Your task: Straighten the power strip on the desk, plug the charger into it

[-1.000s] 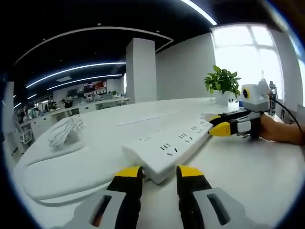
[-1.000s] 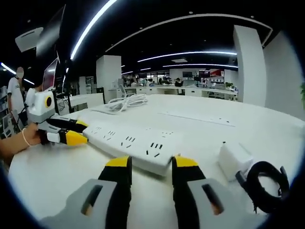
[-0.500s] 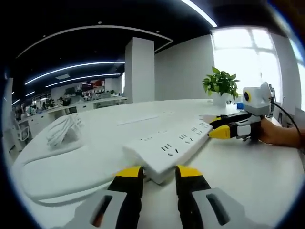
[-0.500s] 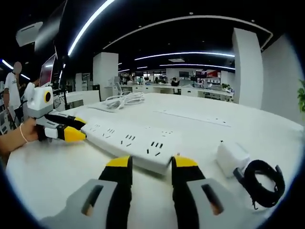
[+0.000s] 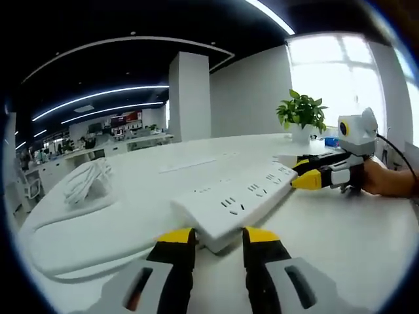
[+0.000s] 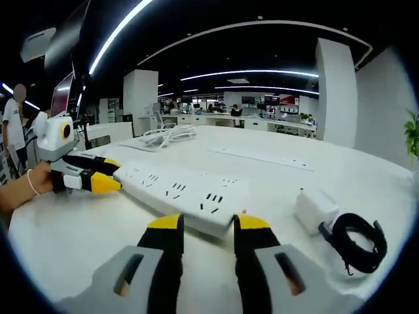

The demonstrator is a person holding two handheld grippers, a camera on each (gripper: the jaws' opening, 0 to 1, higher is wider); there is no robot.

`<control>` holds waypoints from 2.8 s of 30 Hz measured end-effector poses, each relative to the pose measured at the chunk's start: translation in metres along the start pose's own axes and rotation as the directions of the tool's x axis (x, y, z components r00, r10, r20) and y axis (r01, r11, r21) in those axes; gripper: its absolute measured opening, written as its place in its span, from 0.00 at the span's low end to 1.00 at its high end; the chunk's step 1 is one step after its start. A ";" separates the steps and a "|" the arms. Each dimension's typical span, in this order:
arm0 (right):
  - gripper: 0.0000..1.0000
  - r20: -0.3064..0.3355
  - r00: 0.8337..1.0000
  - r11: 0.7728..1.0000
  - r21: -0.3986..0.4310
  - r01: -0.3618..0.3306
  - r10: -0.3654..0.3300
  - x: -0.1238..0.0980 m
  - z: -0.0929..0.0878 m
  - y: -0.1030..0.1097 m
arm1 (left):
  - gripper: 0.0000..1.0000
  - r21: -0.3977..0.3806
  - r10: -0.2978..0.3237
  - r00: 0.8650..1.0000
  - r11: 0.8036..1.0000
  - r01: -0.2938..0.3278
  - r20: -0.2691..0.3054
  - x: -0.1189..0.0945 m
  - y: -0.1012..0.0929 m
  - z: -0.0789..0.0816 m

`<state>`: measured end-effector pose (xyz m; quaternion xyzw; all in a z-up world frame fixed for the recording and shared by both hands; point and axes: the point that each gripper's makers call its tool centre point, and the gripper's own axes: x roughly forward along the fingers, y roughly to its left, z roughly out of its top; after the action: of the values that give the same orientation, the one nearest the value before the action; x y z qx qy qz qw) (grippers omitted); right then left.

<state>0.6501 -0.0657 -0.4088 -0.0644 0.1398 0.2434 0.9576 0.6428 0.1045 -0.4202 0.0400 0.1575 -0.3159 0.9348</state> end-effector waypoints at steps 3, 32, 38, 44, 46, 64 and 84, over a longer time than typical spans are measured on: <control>0.29 0.000 1.000 1.000 0.002 0.006 -0.006 -0.001 0.000 0.001 | 0.29 -0.001 -0.001 1.000 1.000 0.001 0.001 0.000 0.000 0.000; 0.39 -0.013 0.999 0.999 -0.020 -0.044 0.044 0.001 -0.002 0.004 | 0.39 0.026 0.026 1.000 0.999 -0.027 0.014 0.004 0.000 0.005; 0.36 -0.008 0.999 0.999 -0.003 -0.042 0.042 0.002 -0.003 0.001 | 0.34 0.025 0.033 0.999 0.999 -0.033 0.009 0.005 -0.001 0.003; 0.32 -0.004 0.999 0.999 0.019 -0.033 0.033 0.003 -0.004 -0.002 | 0.33 0.000 0.035 0.999 0.999 -0.035 -0.001 0.007 0.000 0.000; 0.32 -0.004 1.000 0.999 0.024 -0.029 0.029 0.003 -0.004 -0.002 | 0.33 -0.018 0.036 0.999 0.999 -0.036 -0.004 0.006 -0.001 -0.001; 0.29 -0.017 1.000 1.000 0.020 0.013 -0.013 0.002 -0.004 0.003 | 0.32 -0.050 0.020 1.000 0.999 -0.020 -0.007 0.003 0.002 -0.001; 0.32 -0.036 0.998 0.999 0.016 0.047 -0.046 -0.007 -0.008 0.008 | 0.32 -0.032 -0.007 1.000 0.999 0.007 -0.013 0.005 -0.002 0.000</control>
<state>0.6383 -0.0632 -0.4145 -0.0637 0.1573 0.2187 0.9609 0.6454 0.0997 -0.4220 0.0263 0.1688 -0.3163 0.9331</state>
